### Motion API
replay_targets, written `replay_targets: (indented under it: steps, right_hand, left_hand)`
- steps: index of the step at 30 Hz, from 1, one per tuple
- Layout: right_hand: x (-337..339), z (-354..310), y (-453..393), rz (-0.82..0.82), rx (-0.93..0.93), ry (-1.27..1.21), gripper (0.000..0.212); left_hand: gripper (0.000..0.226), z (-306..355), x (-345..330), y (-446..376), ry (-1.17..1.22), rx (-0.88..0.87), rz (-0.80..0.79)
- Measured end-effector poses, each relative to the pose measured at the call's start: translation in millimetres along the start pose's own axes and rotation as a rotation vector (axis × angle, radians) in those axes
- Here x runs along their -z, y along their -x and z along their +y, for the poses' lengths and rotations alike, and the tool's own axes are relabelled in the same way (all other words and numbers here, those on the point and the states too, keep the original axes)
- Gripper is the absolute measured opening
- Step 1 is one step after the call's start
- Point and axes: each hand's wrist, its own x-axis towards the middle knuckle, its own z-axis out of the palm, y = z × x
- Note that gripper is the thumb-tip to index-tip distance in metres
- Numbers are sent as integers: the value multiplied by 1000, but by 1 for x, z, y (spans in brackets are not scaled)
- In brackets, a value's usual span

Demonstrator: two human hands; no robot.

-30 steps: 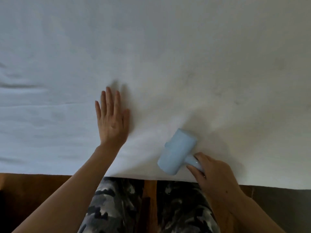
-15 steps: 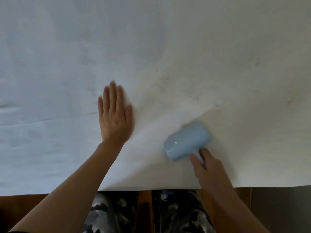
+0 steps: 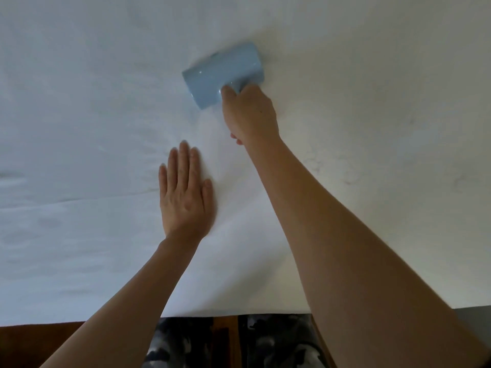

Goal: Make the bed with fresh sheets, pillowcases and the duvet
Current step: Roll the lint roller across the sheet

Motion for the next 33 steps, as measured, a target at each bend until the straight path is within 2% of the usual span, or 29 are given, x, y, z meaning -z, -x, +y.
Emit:
replay_targets:
  steps: [4, 10, 13, 19, 24, 28, 33]
  right_hand:
    - [2, 10, 9, 21, -7, 46, 38]
    - [33, 106, 116, -51, -160, 142, 29]
    - [49, 151, 166, -115, -207, 115, 25]
    - [71, 210, 229, -27, -340, 4, 21]
    - [89, 230, 237, 178, -456, -105, 23]
    - [89, 232, 222, 226, -509, -189, 28]
    - [95, 218, 168, 276, -480, -184, 33]
  left_hand:
    - [57, -1, -1, 0, 2, 0, -3]
    - [57, 0, 1, 0, 6, -1, -18]
    - [57, 2, 2, 0, 8, 6, -18]
    - [58, 9, 9, 1, 18, 33, -14]
    - [58, 38, 5, -5, 66, 9, 3]
    - [59, 50, -2, -8, 65, -1, 1]
    - [58, 49, -8, -9, 54, -2, 41]
